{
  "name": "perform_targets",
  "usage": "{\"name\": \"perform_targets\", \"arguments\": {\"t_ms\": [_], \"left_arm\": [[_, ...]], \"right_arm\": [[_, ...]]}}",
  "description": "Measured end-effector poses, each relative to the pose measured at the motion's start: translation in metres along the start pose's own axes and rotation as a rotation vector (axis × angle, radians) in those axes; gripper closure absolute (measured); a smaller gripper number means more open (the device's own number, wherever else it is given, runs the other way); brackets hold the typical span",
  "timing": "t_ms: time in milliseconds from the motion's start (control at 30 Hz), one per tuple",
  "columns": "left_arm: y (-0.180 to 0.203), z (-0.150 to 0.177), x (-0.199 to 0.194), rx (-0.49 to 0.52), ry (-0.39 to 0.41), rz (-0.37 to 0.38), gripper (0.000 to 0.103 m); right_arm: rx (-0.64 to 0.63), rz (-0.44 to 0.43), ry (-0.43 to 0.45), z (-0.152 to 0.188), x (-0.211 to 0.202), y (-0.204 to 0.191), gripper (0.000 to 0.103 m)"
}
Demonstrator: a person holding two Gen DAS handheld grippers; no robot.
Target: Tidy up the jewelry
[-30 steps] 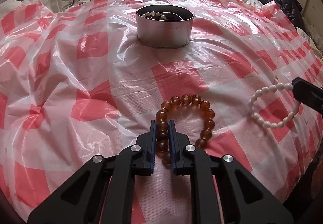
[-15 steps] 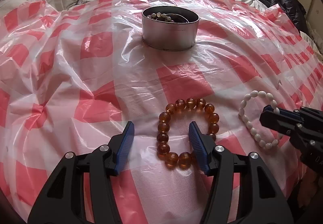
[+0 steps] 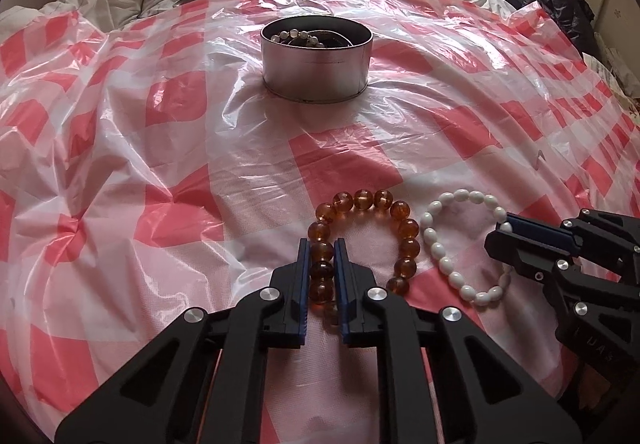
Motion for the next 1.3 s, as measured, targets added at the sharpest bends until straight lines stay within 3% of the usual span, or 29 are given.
{"name": "perform_targets", "arguments": {"t_ms": [833,933,1000,1033,1100,1300], "left_arm": [[0.005,-0.015,-0.022,0.034,0.096,-0.037,0.092],[0.003,-0.016,-0.024,0.027,0.106,-0.038,0.092],[0.002,-0.016,-0.025,0.02,0.111,-0.037,0.092],[0.002,-0.016,-0.026,0.018,0.112,-0.038,0.092],[0.001,-0.016,-0.027,0.011,0.118,-0.037,0.092],[-0.002,-0.016,-0.026,-0.001,0.116,-0.035,0.092]], "right_arm": [[0.033,-0.104,0.151,-0.021,-0.037,-0.003,0.089],[0.05,-0.103,0.158,-0.023,-0.039,0.001,0.089],[0.064,-0.095,0.117,-0.021,-0.032,0.005,0.088],[0.074,-0.08,0.071,-0.017,-0.022,0.008,0.083],[0.077,-0.023,0.028,-0.012,-0.009,0.014,0.049],[-0.004,0.057,-0.001,-0.002,0.008,0.009,0.05]]}}
Point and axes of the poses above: each gripper's, at about its wrist camera, not at the fingertips, and x roughly the way its jaws point, y to its right, z to its underside, the point moved 8 cm from there along x, roughly the way its jaws point, and after that the axes turned 15 degrees about x, right-handed, at the moved point
